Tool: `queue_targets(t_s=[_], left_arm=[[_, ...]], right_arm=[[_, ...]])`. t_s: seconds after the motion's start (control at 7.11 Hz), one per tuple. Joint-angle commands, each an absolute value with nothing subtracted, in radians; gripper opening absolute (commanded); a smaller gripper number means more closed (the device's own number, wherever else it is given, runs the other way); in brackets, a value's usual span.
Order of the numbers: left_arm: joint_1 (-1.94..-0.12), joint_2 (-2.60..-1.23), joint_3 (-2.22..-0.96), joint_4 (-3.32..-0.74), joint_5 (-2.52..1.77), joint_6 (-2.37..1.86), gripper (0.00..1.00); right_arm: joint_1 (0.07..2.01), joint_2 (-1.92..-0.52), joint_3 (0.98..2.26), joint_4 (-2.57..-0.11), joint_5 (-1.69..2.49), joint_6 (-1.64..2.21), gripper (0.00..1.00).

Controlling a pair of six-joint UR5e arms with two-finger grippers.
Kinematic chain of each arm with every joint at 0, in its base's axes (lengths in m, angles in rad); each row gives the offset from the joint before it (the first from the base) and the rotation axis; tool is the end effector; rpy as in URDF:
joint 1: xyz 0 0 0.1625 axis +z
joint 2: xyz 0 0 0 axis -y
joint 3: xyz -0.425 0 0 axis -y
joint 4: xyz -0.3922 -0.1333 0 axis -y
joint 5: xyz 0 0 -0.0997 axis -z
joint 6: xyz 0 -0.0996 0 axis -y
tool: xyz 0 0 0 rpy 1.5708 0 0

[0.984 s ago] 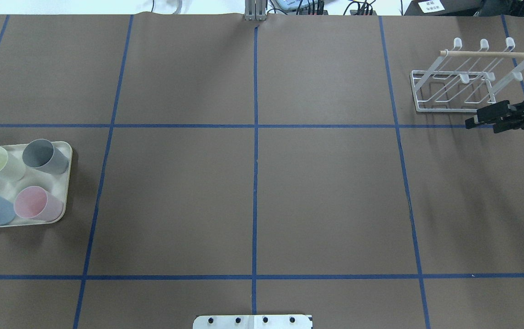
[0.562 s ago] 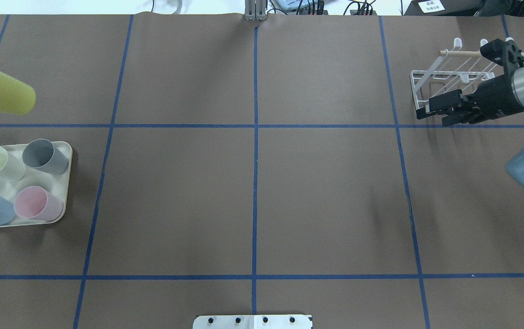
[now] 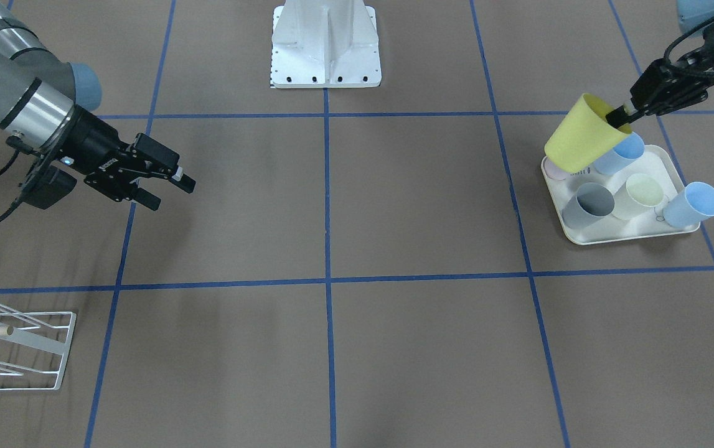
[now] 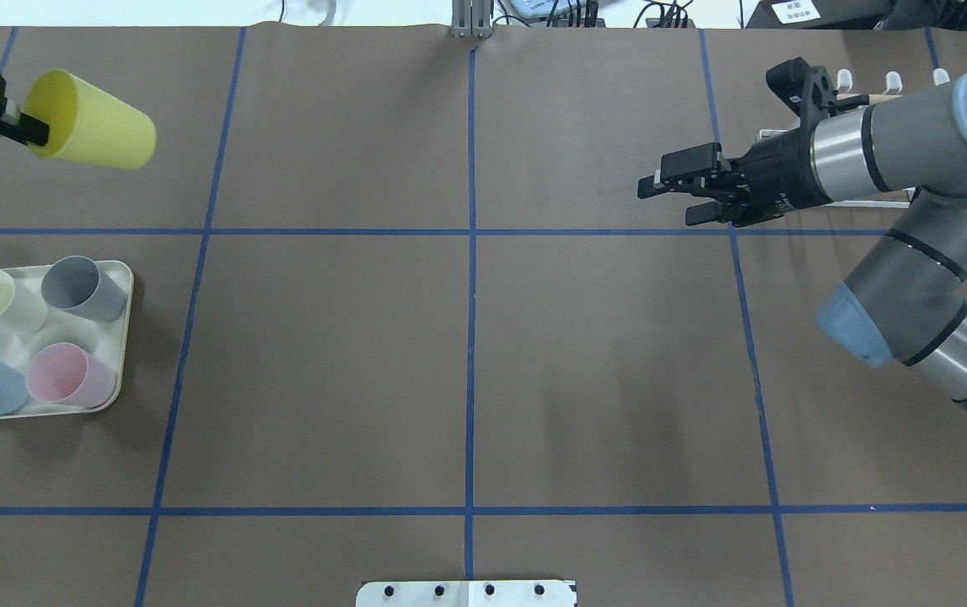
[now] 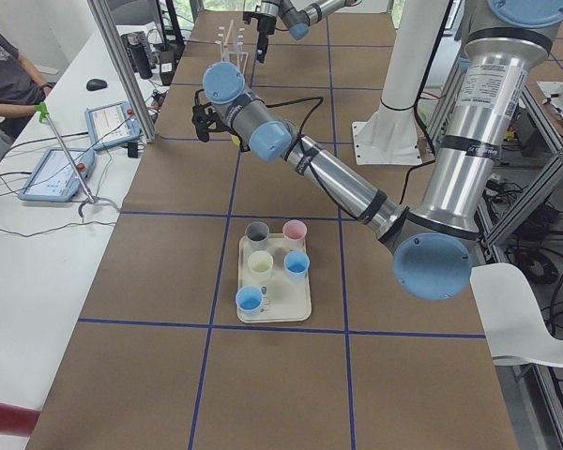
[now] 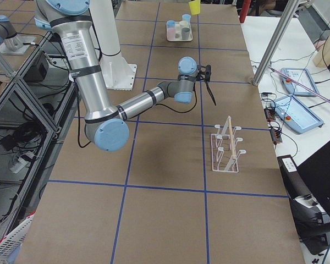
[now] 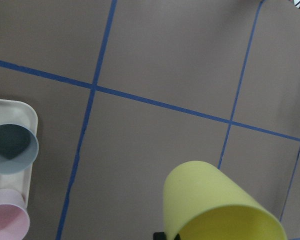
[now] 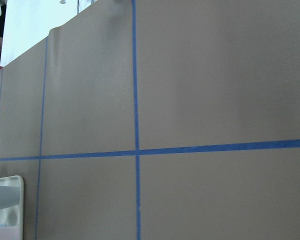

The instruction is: Transfer IKEA cup to right arm and place on rack

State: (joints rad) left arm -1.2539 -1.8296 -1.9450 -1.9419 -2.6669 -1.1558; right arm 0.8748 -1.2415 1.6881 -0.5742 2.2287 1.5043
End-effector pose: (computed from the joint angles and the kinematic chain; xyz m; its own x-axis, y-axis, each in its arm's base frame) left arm 0.1186 -0.5051 0.2817 0.2339 -0.1219 -0.9646 0.1160 0.9885 -0.0968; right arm -0.3176 -0.4931 0.3064 0.0959 0.0328 0.9948 -0.2125 0.9771 -0.0117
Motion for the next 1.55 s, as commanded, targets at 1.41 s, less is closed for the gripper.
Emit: queue_targets(t_s=[1.41], left_arm=[[-0.709,-2.034,-1.578,-3.414,-1.975,-2.563,0.00]], right_arm=[[0.747,-1.114,1.700,-0.099,2.063,2.035,0.99]])
